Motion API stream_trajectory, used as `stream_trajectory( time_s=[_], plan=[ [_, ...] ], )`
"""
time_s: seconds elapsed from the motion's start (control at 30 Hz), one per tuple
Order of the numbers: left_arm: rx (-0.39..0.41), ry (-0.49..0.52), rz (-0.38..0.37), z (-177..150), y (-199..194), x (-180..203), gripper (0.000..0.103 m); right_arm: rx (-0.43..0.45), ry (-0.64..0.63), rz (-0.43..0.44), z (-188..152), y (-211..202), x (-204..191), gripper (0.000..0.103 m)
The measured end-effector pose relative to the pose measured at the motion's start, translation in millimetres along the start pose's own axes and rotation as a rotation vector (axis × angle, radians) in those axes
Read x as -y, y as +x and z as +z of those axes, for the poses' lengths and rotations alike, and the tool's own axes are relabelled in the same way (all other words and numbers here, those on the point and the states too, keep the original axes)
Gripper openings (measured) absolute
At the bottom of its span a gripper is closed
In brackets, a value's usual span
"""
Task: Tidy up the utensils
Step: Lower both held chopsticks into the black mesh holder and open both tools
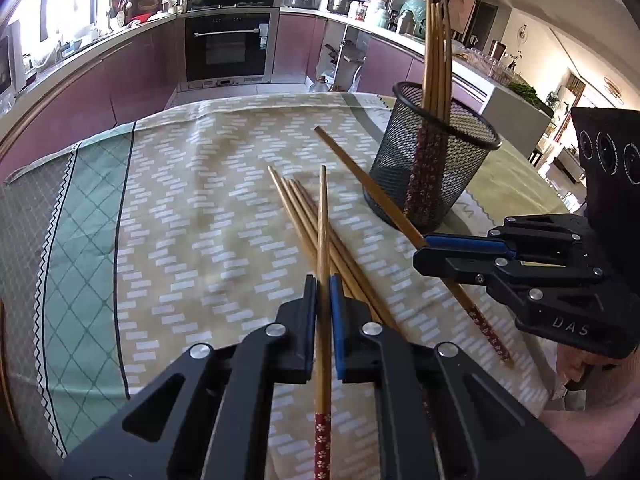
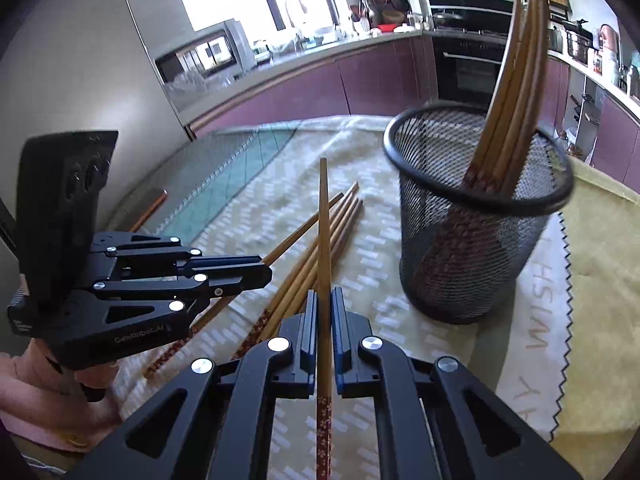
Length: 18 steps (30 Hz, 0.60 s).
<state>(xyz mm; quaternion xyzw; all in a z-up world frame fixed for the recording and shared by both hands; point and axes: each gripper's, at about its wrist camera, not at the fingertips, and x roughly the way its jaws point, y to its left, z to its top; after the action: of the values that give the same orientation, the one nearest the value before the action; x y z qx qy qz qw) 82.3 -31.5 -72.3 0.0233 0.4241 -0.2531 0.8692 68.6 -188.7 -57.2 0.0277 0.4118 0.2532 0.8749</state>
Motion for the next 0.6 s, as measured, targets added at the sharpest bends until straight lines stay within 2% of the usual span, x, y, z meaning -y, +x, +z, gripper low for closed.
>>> stream_trajectory(
  time_s=[0.33,0.6],
  plan=[
    [0.134,-0.012,-0.146,25.2,-58.0,2.2,0.008,0.173,0.025,0.005,11.8,-59.5,15.4,0.006],
    [0.247,-0.024,-0.225,48.8,-93.9,4.0,0.007,0.287,0.033,-0.014,22.9,-97.2,25.1,0.006]
  ],
)
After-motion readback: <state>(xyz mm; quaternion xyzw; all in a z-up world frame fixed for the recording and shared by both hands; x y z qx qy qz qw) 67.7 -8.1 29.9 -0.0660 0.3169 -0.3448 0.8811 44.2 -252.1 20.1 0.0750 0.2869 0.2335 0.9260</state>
